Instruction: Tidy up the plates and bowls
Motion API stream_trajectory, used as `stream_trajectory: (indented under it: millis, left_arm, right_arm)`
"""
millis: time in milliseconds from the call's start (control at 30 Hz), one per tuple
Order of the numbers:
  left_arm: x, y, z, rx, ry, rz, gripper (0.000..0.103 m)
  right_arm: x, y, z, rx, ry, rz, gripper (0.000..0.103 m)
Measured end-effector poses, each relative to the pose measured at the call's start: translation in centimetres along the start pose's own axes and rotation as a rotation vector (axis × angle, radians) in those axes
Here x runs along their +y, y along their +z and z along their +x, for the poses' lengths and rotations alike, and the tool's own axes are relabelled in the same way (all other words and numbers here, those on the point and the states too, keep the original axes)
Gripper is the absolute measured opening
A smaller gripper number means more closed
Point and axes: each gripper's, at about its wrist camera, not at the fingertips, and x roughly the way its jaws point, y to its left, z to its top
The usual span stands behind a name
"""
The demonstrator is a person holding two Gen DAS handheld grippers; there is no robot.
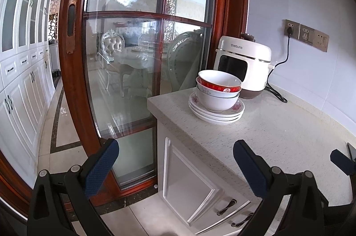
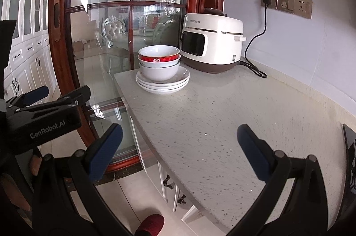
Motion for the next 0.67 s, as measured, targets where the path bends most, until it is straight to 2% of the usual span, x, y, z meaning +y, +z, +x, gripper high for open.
stream_trajectory:
  millis: [667]
  left_arm:
    - [-0.94, -0.15, 0.38, 0.033, -0.006, -0.002, 0.103]
  right_arm:
    - [-0.99, -0.19, -0.47, 0.007, -0.003, 0.008, 0.103]
